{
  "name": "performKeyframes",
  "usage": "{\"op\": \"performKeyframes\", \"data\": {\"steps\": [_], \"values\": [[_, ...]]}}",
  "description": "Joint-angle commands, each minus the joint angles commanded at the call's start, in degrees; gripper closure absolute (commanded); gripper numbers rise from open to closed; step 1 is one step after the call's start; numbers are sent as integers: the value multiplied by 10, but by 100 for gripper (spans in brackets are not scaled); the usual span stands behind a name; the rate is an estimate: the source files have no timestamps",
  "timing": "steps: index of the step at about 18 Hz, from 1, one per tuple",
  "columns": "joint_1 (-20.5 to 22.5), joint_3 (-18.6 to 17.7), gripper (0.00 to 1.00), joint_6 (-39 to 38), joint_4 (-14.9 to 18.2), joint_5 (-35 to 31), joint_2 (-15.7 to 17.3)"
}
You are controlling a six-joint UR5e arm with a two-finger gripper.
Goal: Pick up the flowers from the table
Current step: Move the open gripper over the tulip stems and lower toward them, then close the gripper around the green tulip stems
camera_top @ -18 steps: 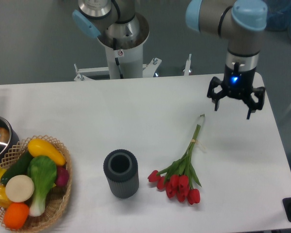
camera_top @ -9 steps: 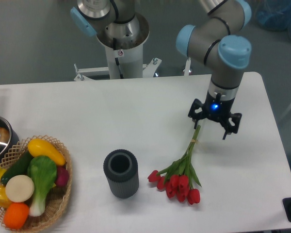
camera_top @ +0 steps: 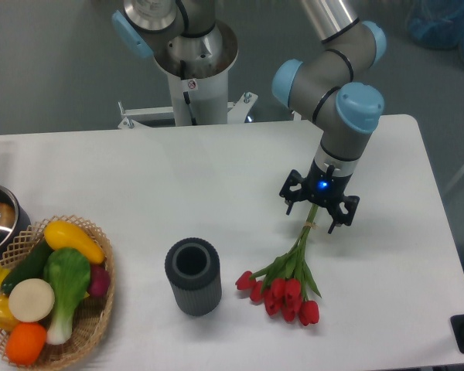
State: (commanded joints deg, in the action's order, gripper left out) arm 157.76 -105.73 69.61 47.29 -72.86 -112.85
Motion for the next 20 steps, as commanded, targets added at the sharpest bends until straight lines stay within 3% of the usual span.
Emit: {"op": "performKeyframes", "data": {"steps": [13, 20], "values": [[-11, 8, 1, -2, -1, -3, -36], [-11, 9, 34, -2, -3, -8, -40]]}}
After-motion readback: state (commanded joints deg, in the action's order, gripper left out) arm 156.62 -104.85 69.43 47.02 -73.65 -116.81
